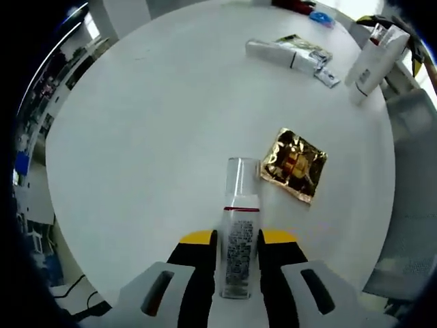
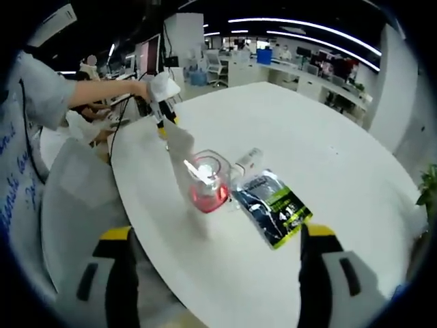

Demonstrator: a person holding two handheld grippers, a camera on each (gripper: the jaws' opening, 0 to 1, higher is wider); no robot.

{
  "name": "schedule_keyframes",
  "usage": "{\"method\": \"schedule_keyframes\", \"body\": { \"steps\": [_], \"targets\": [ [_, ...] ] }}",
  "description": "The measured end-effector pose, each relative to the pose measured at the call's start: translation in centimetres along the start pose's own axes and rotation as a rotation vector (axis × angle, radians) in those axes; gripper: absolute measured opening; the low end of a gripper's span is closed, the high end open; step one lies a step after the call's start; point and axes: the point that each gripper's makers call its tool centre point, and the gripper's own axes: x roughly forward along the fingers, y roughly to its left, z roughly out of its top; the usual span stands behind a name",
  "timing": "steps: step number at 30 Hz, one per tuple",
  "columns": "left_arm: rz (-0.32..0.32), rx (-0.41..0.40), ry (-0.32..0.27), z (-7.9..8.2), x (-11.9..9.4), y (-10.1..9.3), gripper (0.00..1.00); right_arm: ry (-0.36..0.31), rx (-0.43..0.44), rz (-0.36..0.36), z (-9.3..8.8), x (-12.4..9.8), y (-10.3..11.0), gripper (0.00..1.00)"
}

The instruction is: Arrange the skincare products in the storage area until every visible bottle or jar stands upright without overlapping.

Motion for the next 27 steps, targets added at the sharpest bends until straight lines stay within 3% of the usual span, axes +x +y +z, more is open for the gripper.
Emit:
{"method": "schedule_keyframes", "body": {
  "steps": [14,27],
  "targets": [
    [0.033,-0.023,0.001,-0.5,-0.6,0.1,0.17,-0.011,-0.002,0.012,0.1,0.2,0.4,1.00],
    [0.067,-0.042,-0.057,-0.1,-2.2,-1.2,0.16,-0.047,-0.008,0.023,0.2,0.3,1.3,1.00]
  ]
}}
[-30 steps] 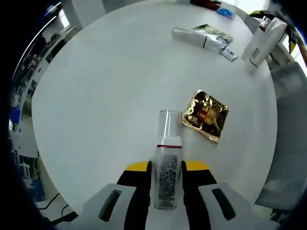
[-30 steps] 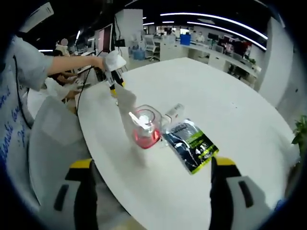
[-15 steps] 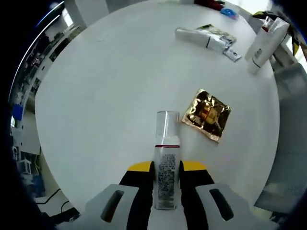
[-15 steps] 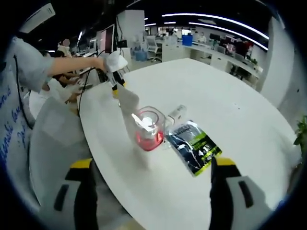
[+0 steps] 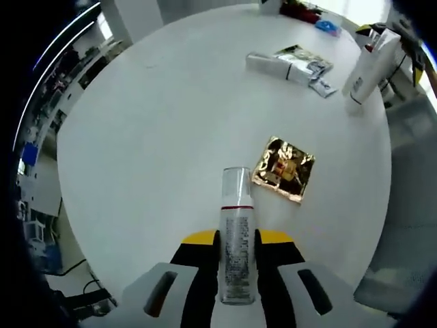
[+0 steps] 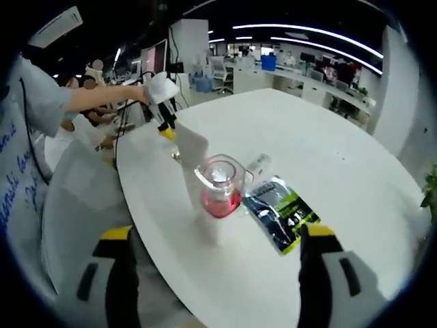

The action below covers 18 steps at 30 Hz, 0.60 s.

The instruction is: Arrange the skincare products in the storage area until every visible bottle or jar stands upright without overlapping.

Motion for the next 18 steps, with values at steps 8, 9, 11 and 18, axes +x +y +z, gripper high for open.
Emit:
{"method": "schedule_keyframes", "body": {
  "steps": [8,9,11,18],
  "targets": [
    [0.043,-0.020,-0.043,0.6,-0.7,-0.5,0.16,-0.019,0.009,-0.007,-0.2,-0.4,0.4,1.00],
    [0.042,-0.023,-0.046,0.6,-0.8,-0.7,0.16,-0.016,0.011,-0.003,-0.3,-0.4,0.5,1.00],
    [0.039,-0.021,-0.059,0.8,-1.1,-1.2,0.16,-0.016,0.019,-0.003,-0.6,-0.3,0.6,0.99],
    [0.047,-0.013,-0.109,1.6,-2.0,-3.1,0.16,-0.044,0.058,0.012,-0.8,-0.3,1.4,0.95]
  ]
}}
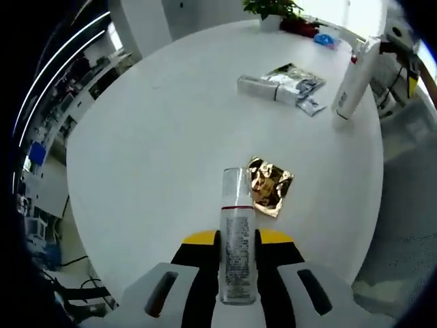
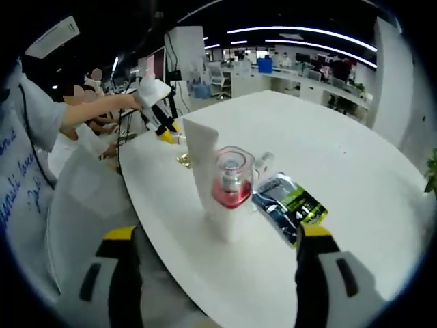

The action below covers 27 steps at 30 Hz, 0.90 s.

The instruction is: Arrange the skincare products in the storage area until every visible bottle or jar stands upright without overlapping.

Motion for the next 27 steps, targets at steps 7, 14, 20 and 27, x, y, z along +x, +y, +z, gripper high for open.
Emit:
{"method": "schedule_keyframes", "body": {
  "steps": [7,14,20,27],
  "targets": [
    [0.003,0.036,-0.045,1.2,-0.9,-2.7,0.16,-0.005,0.019,-0.006,-0.6,-0.2,0.3,0.93],
    [-0.008,0.089,-0.089,2.5,-1.5,-5.4,0.16,-0.028,0.039,-0.014,-0.5,-0.5,0.3,0.88],
    [-0.024,0.102,-0.118,3.9,-2.0,-7.8,0.16,-0.037,0.061,0.006,-0.5,-0.4,0.7,0.79],
    [-0.051,0.117,-0.170,5.2,-2.0,-9.2,0.16,-0.068,0.090,0.016,-0.7,-0.6,0.9,0.69]
  ]
}}
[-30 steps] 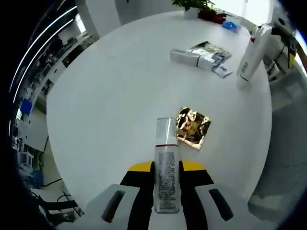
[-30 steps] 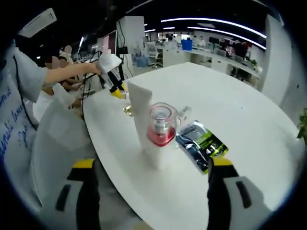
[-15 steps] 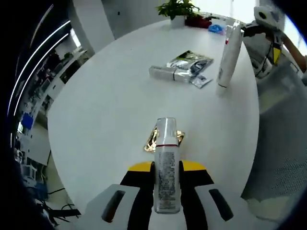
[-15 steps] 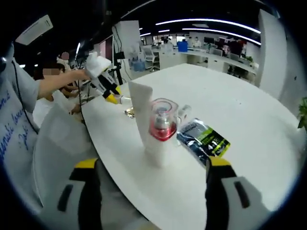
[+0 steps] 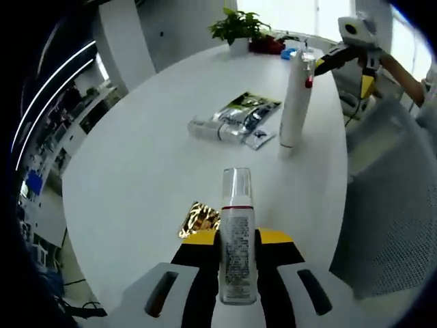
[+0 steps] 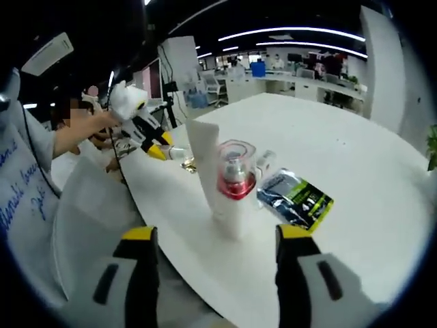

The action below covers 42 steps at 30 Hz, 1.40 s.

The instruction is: Arrange the skincare products in the storage area until every visible bottle or jar stands upright without overlapping.

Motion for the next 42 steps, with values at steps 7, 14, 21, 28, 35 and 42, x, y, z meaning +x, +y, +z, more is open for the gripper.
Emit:
{"method": "schedule_keyframes", "body": {
  "steps": [7,14,21,28,35,42],
  "targets": [
    [-0.025,0.012,-0.061,1.6,-0.4,-1.7,0.16,-0.027,0.036,0.020,-0.1,-0.1,0.3,0.57],
    [-0.051,0.021,-0.109,3.0,-0.6,-4.0,0.16,-0.050,0.072,0.054,-0.3,0.1,1.1,0.50],
    [-0.092,0.035,-0.133,3.7,-0.1,-6.1,0.16,-0.071,0.131,0.091,-0.7,0.7,2.0,0.46],
    [-0.131,0.038,-0.164,4.5,0.1,-8.0,0.16,-0.105,0.224,0.122,-1.0,1.3,2.4,0.43],
    [-0.162,0.015,-0.213,5.8,0.5,-9.5,0.16,-0.156,0.324,0.162,-0.8,1.8,2.7,0.41],
    [-0.200,-0.002,-0.269,7.3,0.6,-11.2,0.16,-0.214,0.410,0.217,-0.2,2.0,3.1,0.41]
  ]
}}
